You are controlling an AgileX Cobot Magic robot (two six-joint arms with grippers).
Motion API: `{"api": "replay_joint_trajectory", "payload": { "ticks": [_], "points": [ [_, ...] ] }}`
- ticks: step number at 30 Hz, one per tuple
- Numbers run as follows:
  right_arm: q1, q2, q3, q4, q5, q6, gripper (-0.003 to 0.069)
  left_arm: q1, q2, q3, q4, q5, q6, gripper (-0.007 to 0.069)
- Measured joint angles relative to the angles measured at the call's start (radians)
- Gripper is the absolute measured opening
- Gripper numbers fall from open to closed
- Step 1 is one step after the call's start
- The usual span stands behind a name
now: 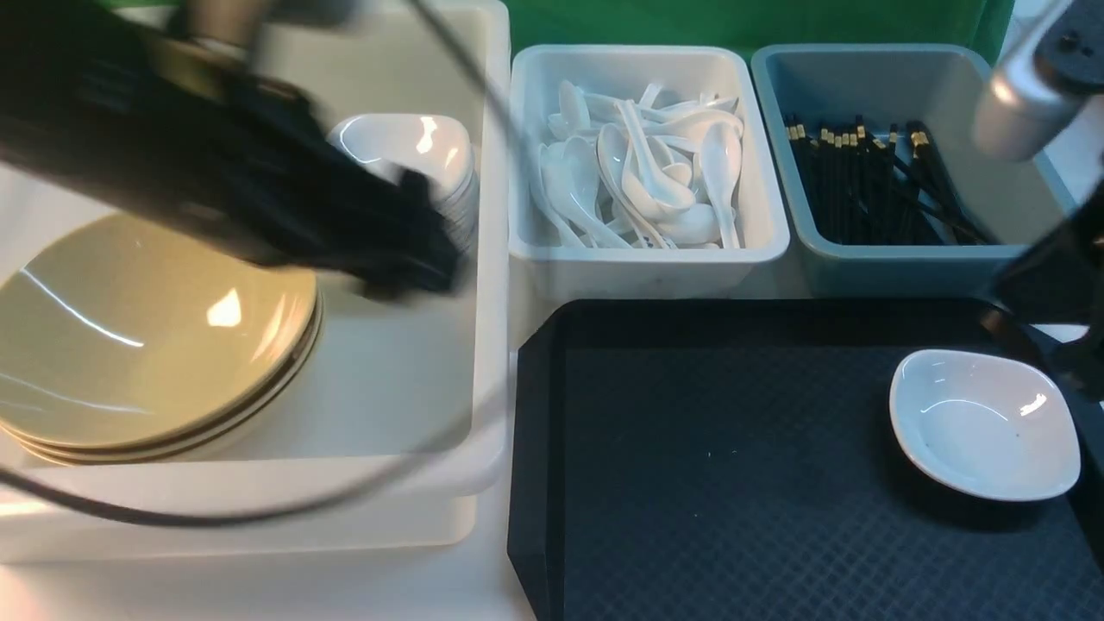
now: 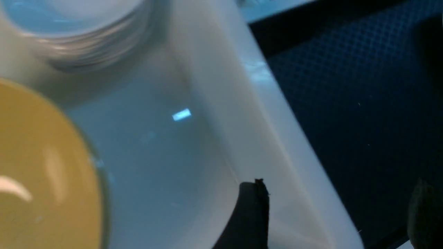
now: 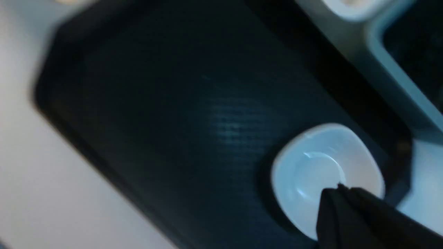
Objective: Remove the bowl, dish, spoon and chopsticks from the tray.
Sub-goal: Use the left arm to grab the plate
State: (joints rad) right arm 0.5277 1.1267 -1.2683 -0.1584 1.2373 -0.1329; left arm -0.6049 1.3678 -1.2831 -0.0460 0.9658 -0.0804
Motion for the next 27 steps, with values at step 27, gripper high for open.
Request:
{"api": "replay_joint_trajectory", "payload": {
  "ticks": [27],
  "points": [
    [0.0, -0.567, 0.335, -0.035, 0.033, 0.203, 0.0045, -0.318, 1.128, -1.04, -0.127, -0.025, -0.007, 0.0486]
  ]
}}
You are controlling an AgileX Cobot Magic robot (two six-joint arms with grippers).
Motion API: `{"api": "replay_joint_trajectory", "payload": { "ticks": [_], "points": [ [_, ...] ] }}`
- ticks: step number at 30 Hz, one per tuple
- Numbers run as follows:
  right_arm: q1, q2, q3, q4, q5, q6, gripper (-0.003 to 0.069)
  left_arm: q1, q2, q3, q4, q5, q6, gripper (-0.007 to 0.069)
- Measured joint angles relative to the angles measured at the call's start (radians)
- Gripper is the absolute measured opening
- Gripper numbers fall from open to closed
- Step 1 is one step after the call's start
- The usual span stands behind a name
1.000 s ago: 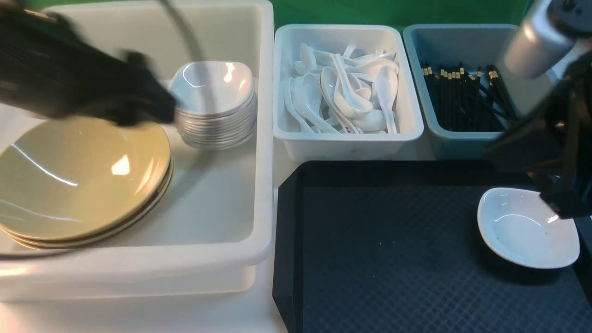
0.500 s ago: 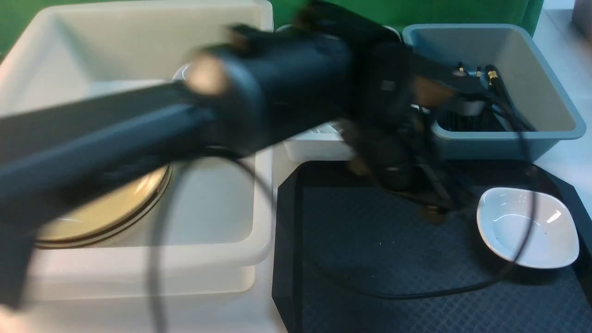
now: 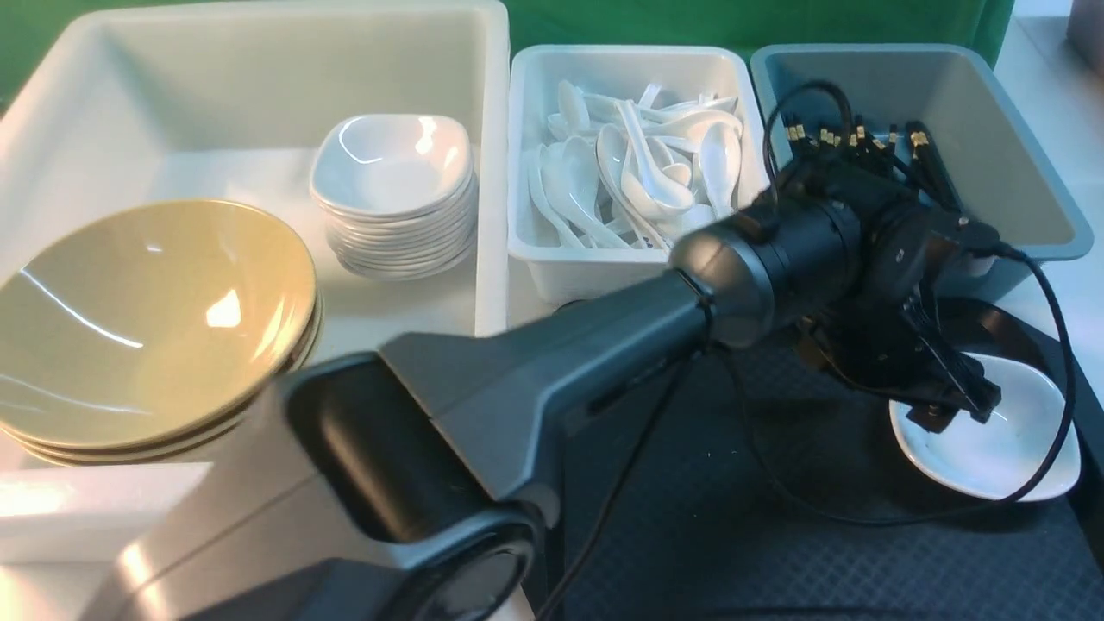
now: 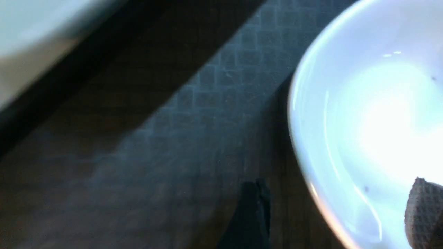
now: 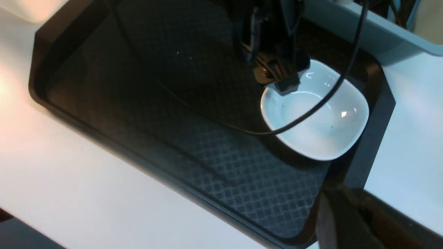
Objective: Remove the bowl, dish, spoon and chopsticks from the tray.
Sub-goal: Use the left arm to grab the plate, then use the left arm to put the plate into the large storage box on the left
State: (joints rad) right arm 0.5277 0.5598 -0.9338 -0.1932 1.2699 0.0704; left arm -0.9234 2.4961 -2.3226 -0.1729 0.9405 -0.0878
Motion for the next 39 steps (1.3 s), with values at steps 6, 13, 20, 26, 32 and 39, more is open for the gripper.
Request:
{"api": "replay_joint_trajectory", "payload": {
  "ticks": [6, 13, 20, 26, 32, 39],
  "points": [
    [0.0, -0.001, 0.028, 0.001, 0.0, -0.014, 0.0045, -0.015, 0.075, -0.064, -0.009, -0.017, -0.005, 0.028],
    [0.0, -0.001, 0.034, 0.002, -0.001, -0.032, 0.0045, -0.014, 0.062, -0.104, -0.068, 0.028, -0.005, 0.0024],
    [0.0, 0.027, 0.003, 0.069, -0.044, -0.07, 0.0045, 0.033, -0.081, -0.237, 0.071, 0.276, 0.079, 0.0002],
    [0.0, 0.22, -0.092, 0.293, -0.175, -0.259, 0.0045, 0.14, -0.367, -0.244, 0.18, 0.312, 0.098, 0.0001],
    [0.0, 0.411, -0.157, 0.532, -0.248, -0.435, 0.0045, 0.267, -0.599, 0.024, 0.192, 0.317, 0.088, 0.0001],
    [0.0, 0.543, -0.165, 0.587, -0.282, -0.508, 0.0045, 0.579, -0.895, 0.578, 0.148, 0.196, 0.088, 0.0001]
  ]
}}
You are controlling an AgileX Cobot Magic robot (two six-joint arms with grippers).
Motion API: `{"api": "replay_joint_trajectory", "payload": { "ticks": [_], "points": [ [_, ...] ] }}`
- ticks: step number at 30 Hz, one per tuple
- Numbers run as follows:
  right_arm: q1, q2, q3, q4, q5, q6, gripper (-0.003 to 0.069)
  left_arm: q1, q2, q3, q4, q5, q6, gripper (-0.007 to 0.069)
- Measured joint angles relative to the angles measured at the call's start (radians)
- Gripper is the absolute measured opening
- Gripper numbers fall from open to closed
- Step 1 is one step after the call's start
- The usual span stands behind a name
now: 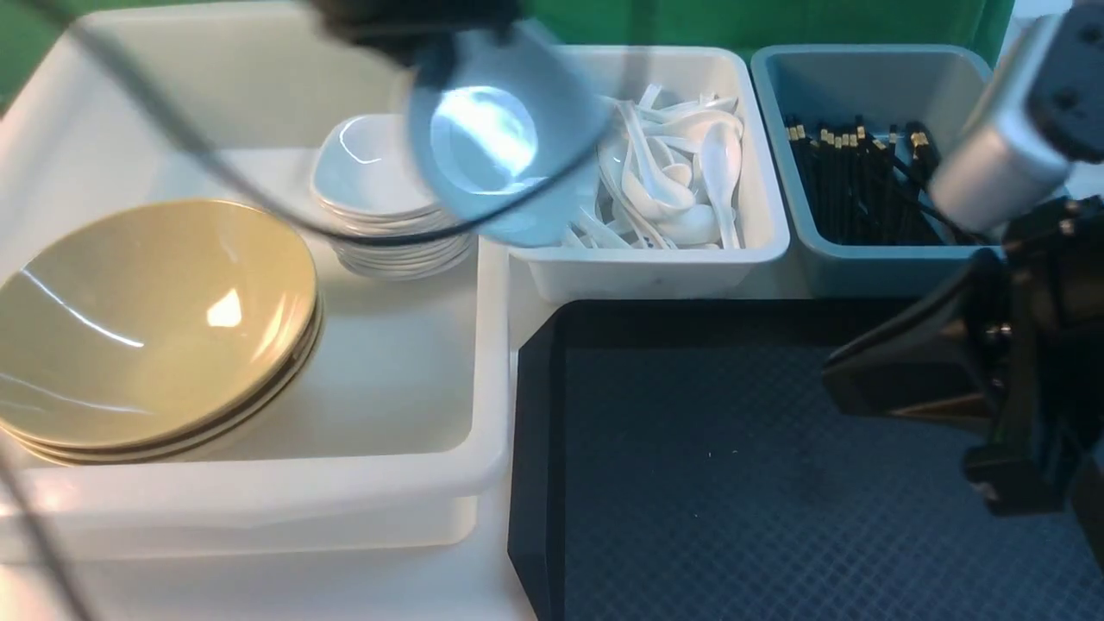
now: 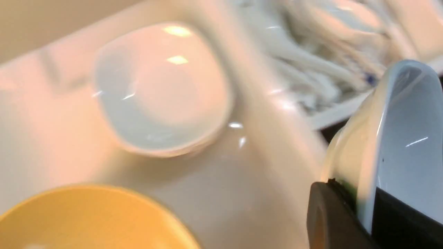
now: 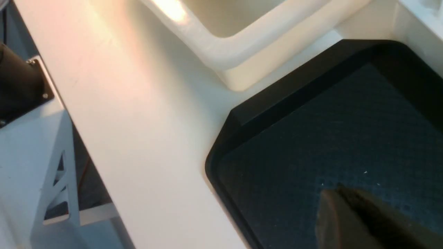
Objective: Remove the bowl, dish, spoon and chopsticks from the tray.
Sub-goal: Use the left arm to put the plate into the large storage box on the left
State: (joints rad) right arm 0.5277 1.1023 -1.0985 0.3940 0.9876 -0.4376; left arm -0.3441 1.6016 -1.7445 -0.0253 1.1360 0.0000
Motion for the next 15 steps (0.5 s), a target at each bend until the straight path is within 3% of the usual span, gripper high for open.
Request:
{"api": "replay_joint_trajectory", "payload": {
  "ticks": [2, 7, 10, 15],
  "points": [
    [0.0, 0.013, 0.0, 0.001, -0.006, -0.001, 0.0045, 0.051, -0.022, 0.043, -0.028, -0.045, 0.0, 0.0001],
    [0.0, 0.068, 0.0, 0.002, -0.018, -0.003, 0.0047, 0.26, 0.0, 0.144, -0.246, -0.228, 0.083, 0.0001],
    [0.0, 0.092, 0.0, 0.003, -0.007, -0.003, 0.0049, 0.312, 0.086, 0.151, -0.349, -0.31, 0.177, 0.0001],
    [0.0, 0.107, 0.0, 0.003, 0.016, -0.003, 0.0054, 0.324, 0.211, 0.153, -0.417, -0.437, 0.234, 0.0007]
  ]
}}
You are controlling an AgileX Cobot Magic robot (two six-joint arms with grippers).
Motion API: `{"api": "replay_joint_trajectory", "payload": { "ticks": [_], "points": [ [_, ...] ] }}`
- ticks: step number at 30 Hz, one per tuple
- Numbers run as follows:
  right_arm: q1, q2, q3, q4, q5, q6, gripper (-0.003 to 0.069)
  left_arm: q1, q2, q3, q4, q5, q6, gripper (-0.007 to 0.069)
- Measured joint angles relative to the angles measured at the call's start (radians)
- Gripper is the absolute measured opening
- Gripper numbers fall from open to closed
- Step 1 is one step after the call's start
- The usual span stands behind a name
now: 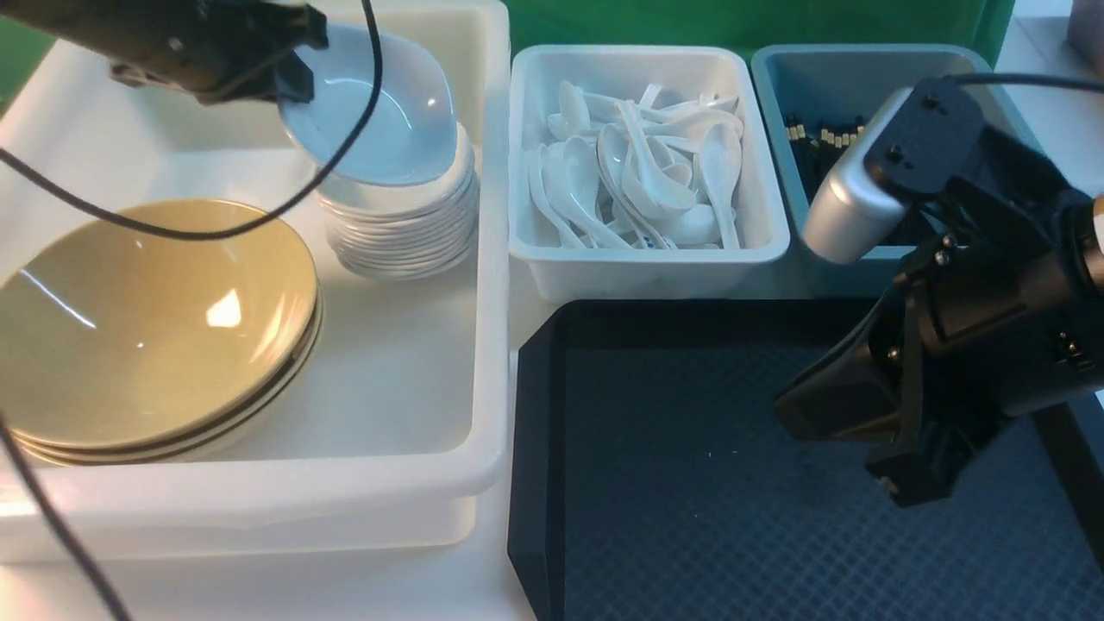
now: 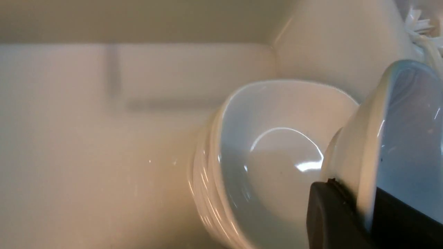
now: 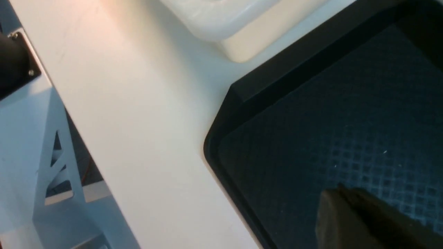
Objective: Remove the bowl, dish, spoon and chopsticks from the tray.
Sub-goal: Use the left arm to put the plate into the large storage box on the left
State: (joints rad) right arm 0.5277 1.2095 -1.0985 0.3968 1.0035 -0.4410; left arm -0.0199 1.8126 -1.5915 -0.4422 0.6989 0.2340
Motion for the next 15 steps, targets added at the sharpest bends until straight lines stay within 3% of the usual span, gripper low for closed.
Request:
{"api": "replay_joint_trajectory", "payload": {
  "ticks": [3, 8, 10, 11, 15],
  "points": [
    [0.0, 0.004, 0.0, 0.0, 0.001, -0.001, 0.0057, 0.0, 0.073, 0.001, -0.014, -0.092, 0.026, 0.0039],
    [0.0, 0.006, 0.0, 0.0, 0.003, -0.015, 0.0058, 0.002, 0.13, -0.002, -0.018, -0.138, 0.087, 0.0162],
    [0.0, 0.006, 0.0, 0.0, 0.002, -0.021, 0.0058, 0.002, 0.144, -0.018, -0.012, -0.103, 0.113, 0.029],
    [0.0, 0.006, 0.0, 0.0, 0.001, -0.021, 0.0058, 0.002, 0.145, -0.021, -0.01, -0.095, 0.116, 0.03],
    [0.0, 0.006, 0.0, 0.0, -0.014, -0.025, 0.0059, 0.001, 0.146, -0.08, 0.059, 0.003, 0.126, 0.0494]
  ]
}}
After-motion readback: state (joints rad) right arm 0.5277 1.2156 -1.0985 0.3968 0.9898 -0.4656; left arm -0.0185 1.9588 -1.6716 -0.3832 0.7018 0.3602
